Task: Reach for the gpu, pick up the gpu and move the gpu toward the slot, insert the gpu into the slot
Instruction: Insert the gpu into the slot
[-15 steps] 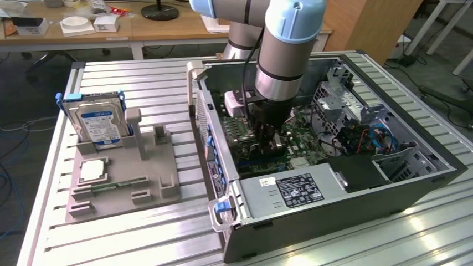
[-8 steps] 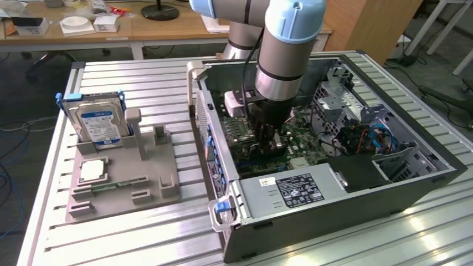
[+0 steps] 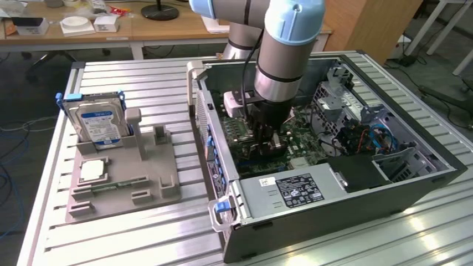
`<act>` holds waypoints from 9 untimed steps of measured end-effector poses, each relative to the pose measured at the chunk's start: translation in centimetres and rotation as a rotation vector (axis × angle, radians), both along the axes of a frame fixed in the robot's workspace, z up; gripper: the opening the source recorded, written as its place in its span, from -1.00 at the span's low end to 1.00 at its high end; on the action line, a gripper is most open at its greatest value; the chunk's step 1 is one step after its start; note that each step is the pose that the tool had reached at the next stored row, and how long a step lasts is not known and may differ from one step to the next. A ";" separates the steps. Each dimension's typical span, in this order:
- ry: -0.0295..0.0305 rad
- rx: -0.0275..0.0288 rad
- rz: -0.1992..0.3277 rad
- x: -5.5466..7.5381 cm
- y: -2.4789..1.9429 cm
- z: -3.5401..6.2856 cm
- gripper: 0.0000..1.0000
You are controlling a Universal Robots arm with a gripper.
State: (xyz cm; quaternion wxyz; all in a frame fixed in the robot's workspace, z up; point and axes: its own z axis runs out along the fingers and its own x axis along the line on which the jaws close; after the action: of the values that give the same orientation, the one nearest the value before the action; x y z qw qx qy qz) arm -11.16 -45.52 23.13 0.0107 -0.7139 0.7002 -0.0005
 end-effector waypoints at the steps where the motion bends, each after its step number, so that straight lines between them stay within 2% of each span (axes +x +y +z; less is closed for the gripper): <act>1: 0.0001 -0.0003 0.000 0.0 -0.02 0.06 -0.33; 5: -0.0001 -0.0003 0.000 0.0 -0.02 0.73 -0.33; 9: -0.0010 -0.0002 0.001 0.0 -0.02 1.89 -0.33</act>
State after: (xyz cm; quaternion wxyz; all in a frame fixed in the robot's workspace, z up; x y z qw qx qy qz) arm -11.14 -45.53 25.02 0.0110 -0.7141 0.6999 -0.0009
